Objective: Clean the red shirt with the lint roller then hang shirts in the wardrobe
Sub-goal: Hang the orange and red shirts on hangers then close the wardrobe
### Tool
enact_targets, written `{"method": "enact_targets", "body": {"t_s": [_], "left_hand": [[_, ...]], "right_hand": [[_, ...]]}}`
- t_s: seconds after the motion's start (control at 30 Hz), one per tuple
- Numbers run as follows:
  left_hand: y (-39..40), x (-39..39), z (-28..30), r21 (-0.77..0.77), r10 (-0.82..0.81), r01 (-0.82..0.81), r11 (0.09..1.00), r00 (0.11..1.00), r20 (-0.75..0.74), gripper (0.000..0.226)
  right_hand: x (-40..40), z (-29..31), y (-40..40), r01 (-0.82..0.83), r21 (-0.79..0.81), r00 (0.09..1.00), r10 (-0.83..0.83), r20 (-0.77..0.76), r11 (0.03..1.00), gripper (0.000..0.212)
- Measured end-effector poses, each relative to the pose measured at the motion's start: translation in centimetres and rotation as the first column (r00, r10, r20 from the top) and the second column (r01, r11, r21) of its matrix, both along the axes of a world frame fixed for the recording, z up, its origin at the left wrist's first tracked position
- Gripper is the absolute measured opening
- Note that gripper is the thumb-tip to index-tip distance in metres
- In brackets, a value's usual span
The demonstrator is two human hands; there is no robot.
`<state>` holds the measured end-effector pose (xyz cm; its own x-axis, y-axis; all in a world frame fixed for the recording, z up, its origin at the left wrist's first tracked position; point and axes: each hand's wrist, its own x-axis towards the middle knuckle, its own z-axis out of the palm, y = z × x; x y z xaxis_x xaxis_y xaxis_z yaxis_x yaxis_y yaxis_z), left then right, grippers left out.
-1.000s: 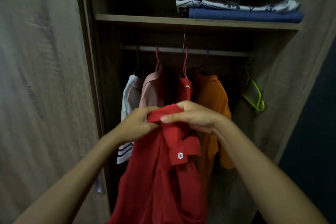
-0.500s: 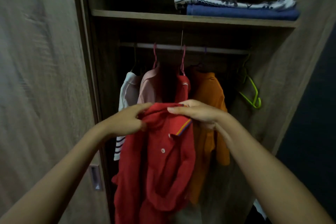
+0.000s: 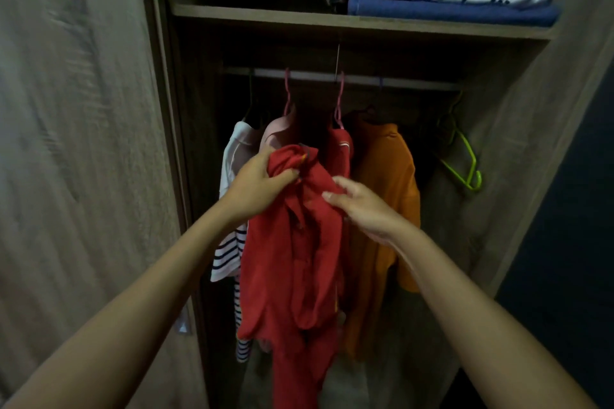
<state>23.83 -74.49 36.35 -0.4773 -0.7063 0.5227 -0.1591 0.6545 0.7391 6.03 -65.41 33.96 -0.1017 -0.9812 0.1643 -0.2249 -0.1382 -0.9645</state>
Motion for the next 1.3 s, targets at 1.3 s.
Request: {"method": "enact_targets", "body": {"t_s": [1.3], "left_hand": [[-0.7,-1.6,1.7,-0.24,-0.021,0.109,0.965,0.939,0.344,0.023]], "right_hand": [[-8.4,3.4,5.7,0.562,-0.154,0.458,-0.461,-0.76,0.812,0.027]]}}
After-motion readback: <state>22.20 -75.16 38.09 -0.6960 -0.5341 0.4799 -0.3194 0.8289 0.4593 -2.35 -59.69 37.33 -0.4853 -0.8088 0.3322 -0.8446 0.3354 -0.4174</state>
